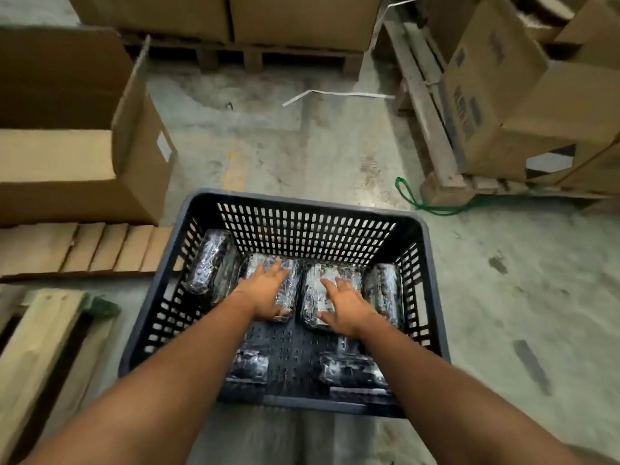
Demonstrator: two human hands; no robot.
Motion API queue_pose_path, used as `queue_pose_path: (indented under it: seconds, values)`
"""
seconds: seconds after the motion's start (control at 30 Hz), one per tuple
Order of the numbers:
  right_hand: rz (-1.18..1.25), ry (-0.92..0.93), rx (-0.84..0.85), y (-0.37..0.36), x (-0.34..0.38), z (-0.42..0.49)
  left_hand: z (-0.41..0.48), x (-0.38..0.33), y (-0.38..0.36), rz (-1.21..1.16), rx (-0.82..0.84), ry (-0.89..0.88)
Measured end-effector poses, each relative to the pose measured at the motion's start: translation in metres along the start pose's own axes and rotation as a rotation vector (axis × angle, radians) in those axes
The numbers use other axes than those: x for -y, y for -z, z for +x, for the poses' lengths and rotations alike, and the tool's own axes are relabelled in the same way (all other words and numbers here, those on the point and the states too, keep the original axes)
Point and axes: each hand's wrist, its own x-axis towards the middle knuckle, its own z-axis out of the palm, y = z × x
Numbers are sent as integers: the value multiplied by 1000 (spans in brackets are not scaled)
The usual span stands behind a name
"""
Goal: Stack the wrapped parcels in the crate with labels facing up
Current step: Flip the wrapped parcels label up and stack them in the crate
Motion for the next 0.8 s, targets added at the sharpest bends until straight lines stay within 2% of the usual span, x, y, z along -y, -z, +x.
queue_pose_path:
  seconds: [0.2,0.4,0.7,0.8]
  values:
    - [-101,16,94,-41,-30,33,44,25,-48,27,96,-51]
    - [-95,-32,17,-61,-33,45,57,34,-76,39,54,-53]
    - [-119,-37,11,-51,-29,49,63,37,-85,-22,9,-59]
    - [-88,21,-56,-27,-26,45,61,35,-77,-65,-5,-63]
